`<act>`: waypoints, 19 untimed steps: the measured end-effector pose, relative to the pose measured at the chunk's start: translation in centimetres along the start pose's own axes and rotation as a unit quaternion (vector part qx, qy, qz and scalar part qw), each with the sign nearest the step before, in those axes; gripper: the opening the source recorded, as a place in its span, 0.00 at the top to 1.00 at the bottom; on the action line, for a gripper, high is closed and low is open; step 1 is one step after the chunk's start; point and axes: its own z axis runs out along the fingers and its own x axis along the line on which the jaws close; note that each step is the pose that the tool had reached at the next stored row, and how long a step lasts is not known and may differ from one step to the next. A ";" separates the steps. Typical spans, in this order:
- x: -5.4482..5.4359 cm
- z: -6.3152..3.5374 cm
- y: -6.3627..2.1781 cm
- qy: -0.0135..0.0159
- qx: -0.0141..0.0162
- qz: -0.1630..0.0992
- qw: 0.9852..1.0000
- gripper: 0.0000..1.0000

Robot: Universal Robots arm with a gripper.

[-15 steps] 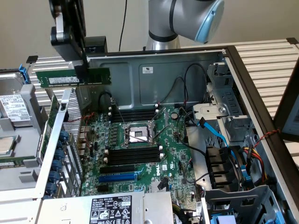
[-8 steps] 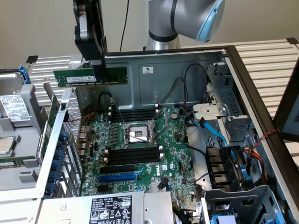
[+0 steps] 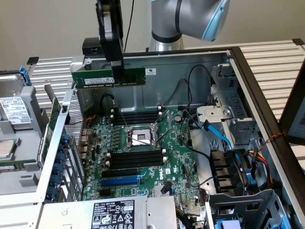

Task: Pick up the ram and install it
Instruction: 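Pick up the ram and move it above insertion slot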

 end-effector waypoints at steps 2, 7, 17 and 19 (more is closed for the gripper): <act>-0.3 0.26 -0.92 0.000 0.000 0.000 1.000 0.87; -1.7 0.69 -1.88 0.002 0.000 0.000 1.000 0.87; -3.7 1.11 -2.80 0.007 -0.002 0.000 1.000 0.87; -3.7 1.18 -2.84 0.006 -0.002 0.000 1.000 0.87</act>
